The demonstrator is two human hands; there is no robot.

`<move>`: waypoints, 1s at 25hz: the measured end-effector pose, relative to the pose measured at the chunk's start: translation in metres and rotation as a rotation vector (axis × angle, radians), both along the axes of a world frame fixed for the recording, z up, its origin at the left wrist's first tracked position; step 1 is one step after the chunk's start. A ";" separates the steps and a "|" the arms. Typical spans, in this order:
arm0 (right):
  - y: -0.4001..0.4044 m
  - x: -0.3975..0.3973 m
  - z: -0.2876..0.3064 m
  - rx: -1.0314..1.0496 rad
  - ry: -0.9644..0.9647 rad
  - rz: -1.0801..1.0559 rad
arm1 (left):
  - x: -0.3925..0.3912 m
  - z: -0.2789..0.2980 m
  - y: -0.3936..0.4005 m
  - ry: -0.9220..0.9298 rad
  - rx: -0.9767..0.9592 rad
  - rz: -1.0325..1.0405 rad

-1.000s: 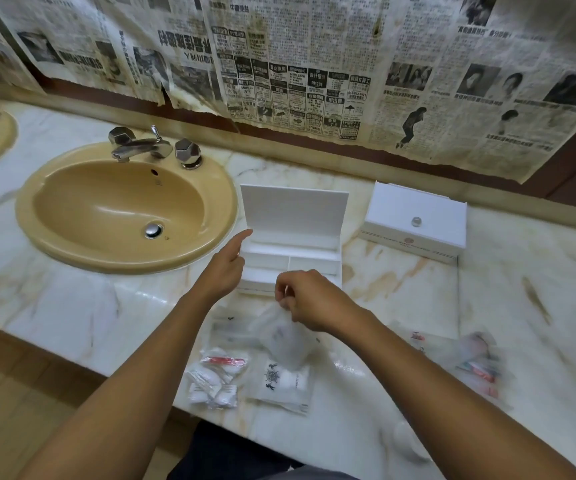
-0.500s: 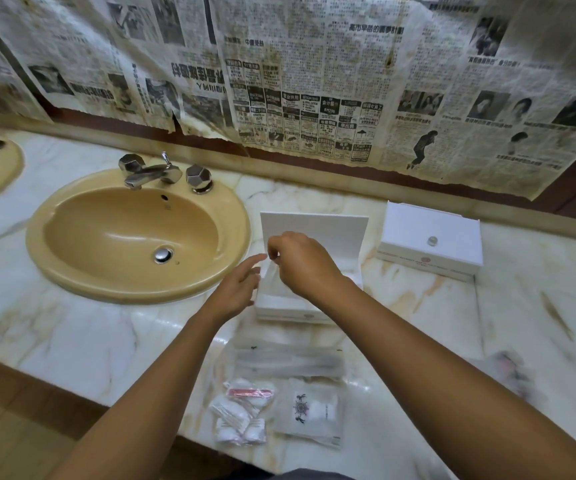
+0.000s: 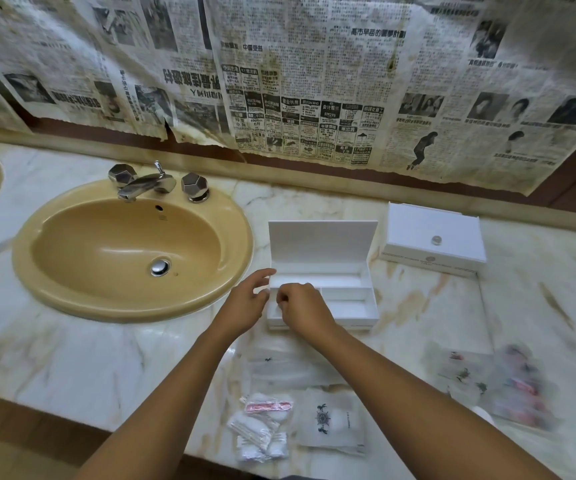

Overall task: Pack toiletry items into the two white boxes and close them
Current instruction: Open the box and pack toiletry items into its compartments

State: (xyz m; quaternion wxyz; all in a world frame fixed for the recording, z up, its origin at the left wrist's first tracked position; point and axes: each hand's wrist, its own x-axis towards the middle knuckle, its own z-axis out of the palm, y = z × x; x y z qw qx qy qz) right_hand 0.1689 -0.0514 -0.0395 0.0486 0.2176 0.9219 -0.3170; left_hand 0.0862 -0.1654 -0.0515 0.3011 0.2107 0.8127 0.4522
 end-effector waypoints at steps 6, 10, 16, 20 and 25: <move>0.000 -0.007 0.009 -0.187 -0.066 -0.088 | -0.001 -0.003 -0.001 0.016 -0.011 -0.016; 0.003 -0.004 0.025 0.102 -0.097 -0.001 | 0.002 -0.005 -0.003 0.037 -0.013 -0.036; -0.006 0.000 0.026 0.140 -0.315 0.062 | 0.006 -0.004 -0.005 0.012 -0.012 -0.029; -0.004 -0.001 0.019 0.057 -0.295 0.031 | 0.008 -0.003 -0.006 0.010 -0.004 -0.016; -0.005 0.008 0.012 -0.013 -0.223 0.011 | 0.011 -0.004 -0.005 0.012 -0.002 0.000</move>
